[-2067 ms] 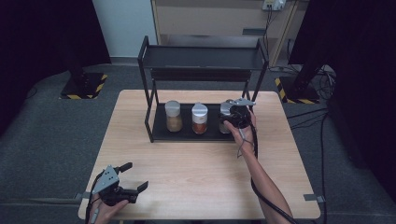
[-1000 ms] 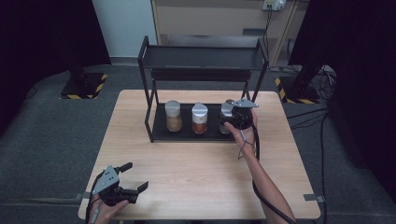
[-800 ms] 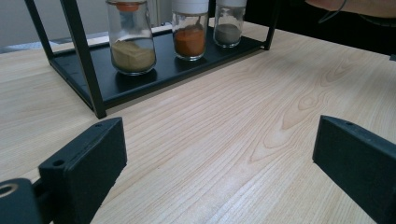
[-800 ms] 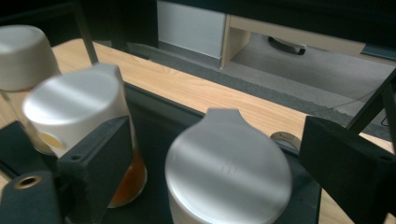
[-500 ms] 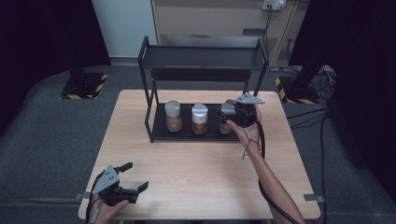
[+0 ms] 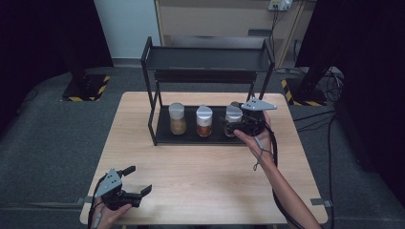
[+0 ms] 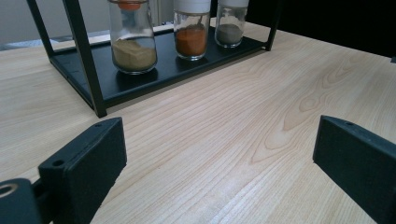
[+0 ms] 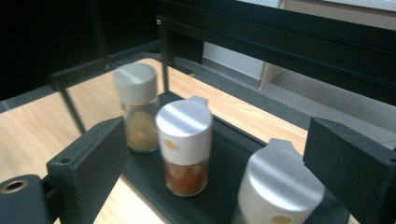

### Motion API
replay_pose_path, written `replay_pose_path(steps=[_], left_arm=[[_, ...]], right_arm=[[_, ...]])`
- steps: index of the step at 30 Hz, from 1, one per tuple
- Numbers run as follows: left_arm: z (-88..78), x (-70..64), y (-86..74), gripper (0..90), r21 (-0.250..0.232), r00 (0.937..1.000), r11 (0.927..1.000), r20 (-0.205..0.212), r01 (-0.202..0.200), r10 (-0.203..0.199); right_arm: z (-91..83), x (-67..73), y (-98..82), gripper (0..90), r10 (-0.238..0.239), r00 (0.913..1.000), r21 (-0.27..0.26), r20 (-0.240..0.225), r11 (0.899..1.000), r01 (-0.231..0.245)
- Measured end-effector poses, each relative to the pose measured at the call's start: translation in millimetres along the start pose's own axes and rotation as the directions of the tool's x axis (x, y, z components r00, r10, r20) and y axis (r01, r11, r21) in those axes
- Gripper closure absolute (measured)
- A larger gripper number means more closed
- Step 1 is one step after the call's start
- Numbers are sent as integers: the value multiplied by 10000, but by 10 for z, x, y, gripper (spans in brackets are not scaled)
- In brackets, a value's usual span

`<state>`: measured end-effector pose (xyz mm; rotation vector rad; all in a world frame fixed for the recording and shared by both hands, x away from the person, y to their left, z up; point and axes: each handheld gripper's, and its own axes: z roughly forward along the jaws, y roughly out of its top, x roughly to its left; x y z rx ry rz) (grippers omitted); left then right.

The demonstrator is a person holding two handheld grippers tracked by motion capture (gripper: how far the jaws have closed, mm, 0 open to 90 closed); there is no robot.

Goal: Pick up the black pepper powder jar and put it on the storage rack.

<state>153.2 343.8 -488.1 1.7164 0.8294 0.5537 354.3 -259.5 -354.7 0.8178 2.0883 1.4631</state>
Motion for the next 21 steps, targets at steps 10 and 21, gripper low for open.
replay_pose_path(steps=[10, 21], left_arm=[[-3, 0, 2, 18, 32, 10000, 10000, 11, -36, 36], [-18, 7, -8, 18, -68, 10000, 10000, 73, 12, -12]], right_arm=[[-244, 41, -48, 58, -170, 9980, -43, -609, 9998, 168], [-579, 31, -149, 44, -61, 9981, -80, -615, 10000, 56]])
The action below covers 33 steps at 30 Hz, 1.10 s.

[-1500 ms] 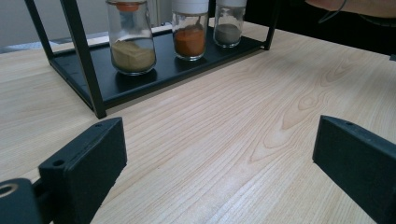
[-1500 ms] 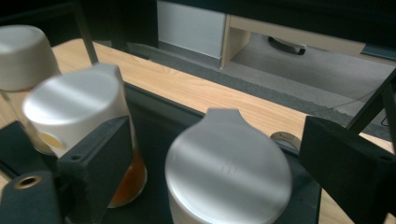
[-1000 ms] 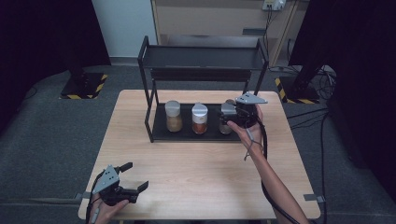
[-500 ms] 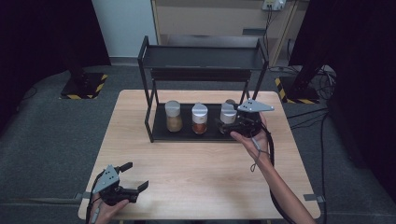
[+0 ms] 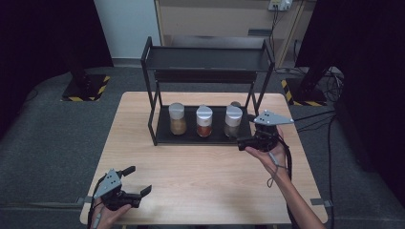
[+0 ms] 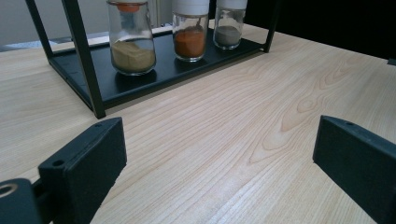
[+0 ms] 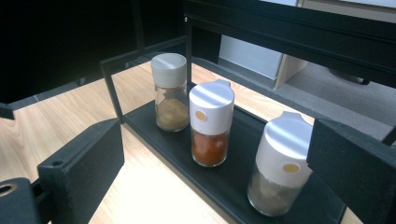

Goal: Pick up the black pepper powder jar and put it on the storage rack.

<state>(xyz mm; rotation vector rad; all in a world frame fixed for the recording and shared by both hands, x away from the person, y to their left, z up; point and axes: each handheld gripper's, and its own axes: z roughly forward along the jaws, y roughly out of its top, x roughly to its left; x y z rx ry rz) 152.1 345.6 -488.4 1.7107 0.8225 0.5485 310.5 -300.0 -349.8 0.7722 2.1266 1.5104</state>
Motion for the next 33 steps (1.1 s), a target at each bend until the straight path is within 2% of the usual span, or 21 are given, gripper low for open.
replay_pose_path(steps=[15, 22, 33], left_arm=[[-4, -4, -2, 17, -46, 10000, 10000, -19, 13, -13], [-10, -4, -6, 17, -88, 10000, 9999, -34, 51, -52], [-12, -3, -8, 16, -102, 10000, 9999, -50, 75, -75]], right_arm=[[-579, 147, -164, 46, -81, 9999, -163, 140, 9998, 83], [-760, 222, -263, 47, -56, 9997, -221, 222, 9997, 61], [-1034, 311, -459, 50, 56, 9981, -305, 613, 9995, -37]])
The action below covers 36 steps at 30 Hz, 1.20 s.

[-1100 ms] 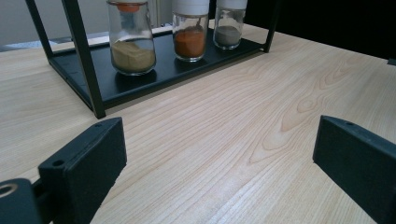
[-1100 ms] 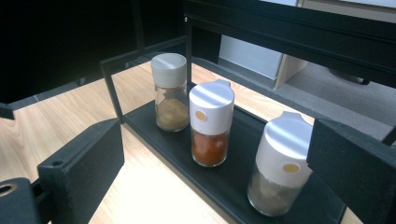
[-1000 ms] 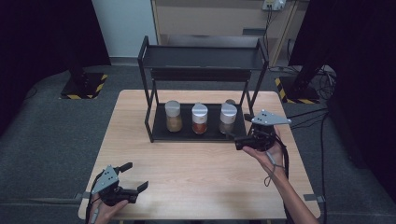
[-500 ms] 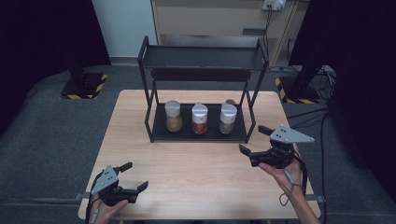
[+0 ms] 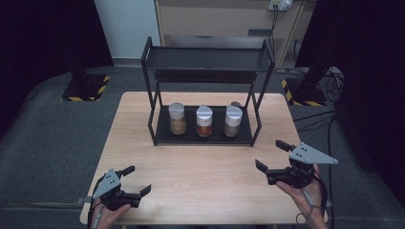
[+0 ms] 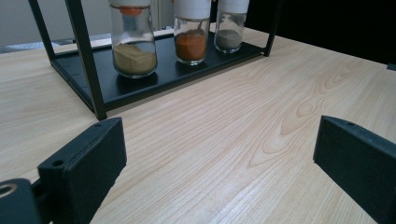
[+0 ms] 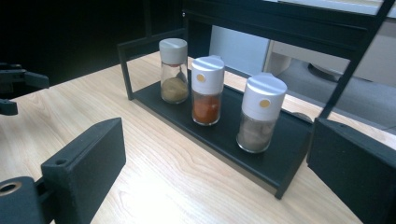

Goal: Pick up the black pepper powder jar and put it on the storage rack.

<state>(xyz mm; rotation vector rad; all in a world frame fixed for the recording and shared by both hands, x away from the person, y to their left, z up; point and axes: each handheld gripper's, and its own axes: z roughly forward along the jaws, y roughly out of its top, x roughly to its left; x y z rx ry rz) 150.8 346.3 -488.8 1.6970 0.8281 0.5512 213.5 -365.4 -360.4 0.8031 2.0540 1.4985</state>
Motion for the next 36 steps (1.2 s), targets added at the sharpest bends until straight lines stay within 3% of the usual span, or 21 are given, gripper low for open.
replay_pose_path(steps=[9, 18, 36], left_arm=[[3, -1, 0, 16, 6, 10000, 10000, 11, 1, -1], [-1, -4, -8, 16, -69, 10000, 10000, -14, 52, -52], [2, 5, -8, 16, -33, 10000, 10000, 6, 78, -78]], right_arm=[[-174, -22, -228, 51, 515, 9982, -96, 321, 9986, -512], [-236, 6, -451, 54, 558, 9950, 158, 823, 9982, -572], [-195, -57, -793, 55, 856, 9929, 416, 830, 9951, -892]])
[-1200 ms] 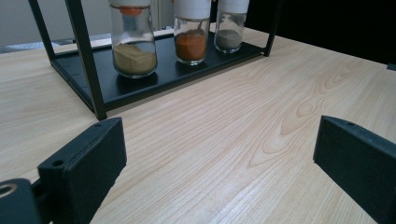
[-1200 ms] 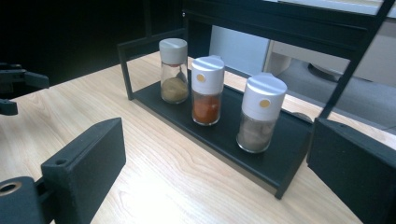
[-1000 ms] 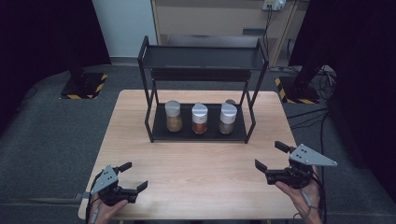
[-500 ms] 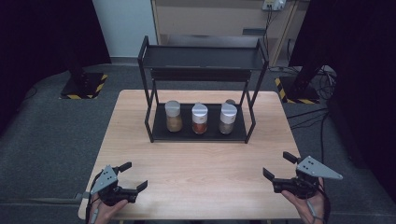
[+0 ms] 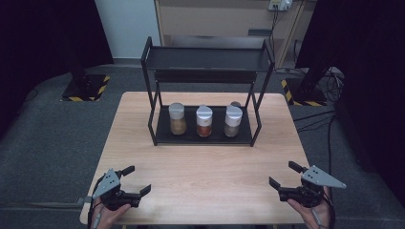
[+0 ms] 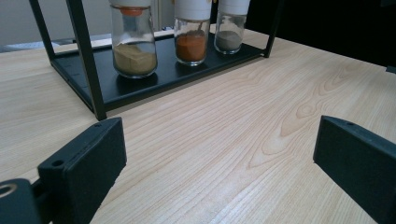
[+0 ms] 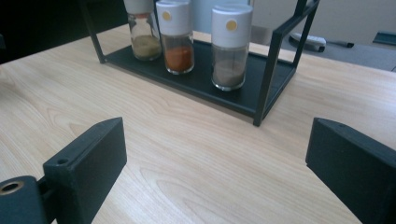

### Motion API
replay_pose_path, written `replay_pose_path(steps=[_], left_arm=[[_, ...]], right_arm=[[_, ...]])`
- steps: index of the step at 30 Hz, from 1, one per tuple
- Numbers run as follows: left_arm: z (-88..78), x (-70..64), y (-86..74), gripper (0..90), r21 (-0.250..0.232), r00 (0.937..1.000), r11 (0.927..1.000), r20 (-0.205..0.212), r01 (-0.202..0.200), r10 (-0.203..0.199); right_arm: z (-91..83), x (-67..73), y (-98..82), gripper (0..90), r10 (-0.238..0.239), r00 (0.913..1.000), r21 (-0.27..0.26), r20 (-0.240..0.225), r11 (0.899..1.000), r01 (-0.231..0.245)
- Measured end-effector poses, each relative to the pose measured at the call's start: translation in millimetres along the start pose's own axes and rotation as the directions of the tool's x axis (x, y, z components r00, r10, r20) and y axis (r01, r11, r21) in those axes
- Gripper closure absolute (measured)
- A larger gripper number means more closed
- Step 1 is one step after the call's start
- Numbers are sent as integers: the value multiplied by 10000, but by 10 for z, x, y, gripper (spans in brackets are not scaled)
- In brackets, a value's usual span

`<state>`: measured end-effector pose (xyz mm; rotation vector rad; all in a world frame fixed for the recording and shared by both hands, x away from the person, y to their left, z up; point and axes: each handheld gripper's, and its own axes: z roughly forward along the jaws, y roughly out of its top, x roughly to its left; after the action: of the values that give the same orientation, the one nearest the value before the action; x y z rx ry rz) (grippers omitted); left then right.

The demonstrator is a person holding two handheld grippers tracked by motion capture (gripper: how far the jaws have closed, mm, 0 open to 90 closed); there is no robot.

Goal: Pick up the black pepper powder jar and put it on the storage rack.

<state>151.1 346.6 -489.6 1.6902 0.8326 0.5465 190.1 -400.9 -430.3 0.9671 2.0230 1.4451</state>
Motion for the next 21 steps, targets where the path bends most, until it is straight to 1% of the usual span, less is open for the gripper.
replay_pose_path(steps=[6, 11, 21], left_arm=[[-3, 2, -3, 16, -20, 10000, 10000, -16, 27, -27], [-5, 5, -5, 16, -36, 10000, 10000, -14, 53, -53], [-4, 7, -10, 17, -93, 10000, 10000, 51, 2, -2]], right_arm=[[31, -8, -73, 56, 122, 9999, 59, -1, 9999, -122], [55, -19, -109, 57, 136, 9999, 106, 5, 9999, -136], [99, -12, -147, 60, -126, 9999, 215, 32, 9997, 125]])
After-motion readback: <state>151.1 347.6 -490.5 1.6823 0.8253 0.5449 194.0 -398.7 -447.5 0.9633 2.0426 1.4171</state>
